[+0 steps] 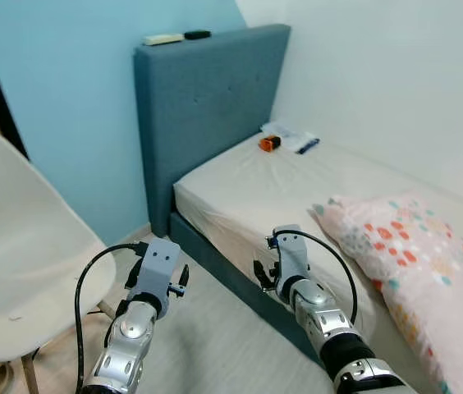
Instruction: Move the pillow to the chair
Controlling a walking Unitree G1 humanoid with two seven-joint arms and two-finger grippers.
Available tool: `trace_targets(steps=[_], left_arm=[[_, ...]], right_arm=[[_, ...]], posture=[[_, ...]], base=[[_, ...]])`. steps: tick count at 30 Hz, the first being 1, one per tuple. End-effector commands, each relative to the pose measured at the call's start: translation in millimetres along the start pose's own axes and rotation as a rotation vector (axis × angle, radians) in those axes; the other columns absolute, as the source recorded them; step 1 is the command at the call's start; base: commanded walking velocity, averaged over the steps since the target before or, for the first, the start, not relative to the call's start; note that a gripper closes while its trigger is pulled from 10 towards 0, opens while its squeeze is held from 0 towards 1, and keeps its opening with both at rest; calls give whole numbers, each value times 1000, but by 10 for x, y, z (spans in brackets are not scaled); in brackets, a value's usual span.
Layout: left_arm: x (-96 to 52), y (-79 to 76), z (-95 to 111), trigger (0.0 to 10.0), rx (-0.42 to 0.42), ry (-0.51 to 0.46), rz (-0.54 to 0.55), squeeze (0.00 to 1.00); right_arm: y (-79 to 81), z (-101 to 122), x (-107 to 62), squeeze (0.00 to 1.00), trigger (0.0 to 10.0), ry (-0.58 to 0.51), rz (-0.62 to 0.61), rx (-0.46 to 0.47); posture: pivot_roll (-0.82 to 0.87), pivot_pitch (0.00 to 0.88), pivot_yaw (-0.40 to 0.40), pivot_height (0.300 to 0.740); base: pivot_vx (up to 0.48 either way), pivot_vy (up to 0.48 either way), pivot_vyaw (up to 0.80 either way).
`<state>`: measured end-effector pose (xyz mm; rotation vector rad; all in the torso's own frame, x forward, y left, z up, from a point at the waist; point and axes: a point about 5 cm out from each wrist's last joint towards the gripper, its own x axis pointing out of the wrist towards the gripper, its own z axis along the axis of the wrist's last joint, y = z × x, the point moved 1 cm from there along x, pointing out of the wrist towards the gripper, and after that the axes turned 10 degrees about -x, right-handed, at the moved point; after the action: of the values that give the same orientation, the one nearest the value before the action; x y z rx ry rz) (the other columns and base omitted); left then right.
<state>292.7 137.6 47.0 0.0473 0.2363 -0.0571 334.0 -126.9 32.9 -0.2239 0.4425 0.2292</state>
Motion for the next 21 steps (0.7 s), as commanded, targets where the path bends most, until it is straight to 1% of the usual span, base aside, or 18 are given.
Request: trace_targets(steps=[1,21], left_arm=[[7,-31,5,10000,5,-2,-6,0],[16,-10,15,10000,2,-8,-1,0]], right_arm=[[-77,17,-7,0,10000,-7,-23,9],[-76,8,-7,0,10000,-6,-27,24]], posture=[[47,0,-71,740],[50,0,-69,740]], base=[[0,0,-800],[0,0,-800]])
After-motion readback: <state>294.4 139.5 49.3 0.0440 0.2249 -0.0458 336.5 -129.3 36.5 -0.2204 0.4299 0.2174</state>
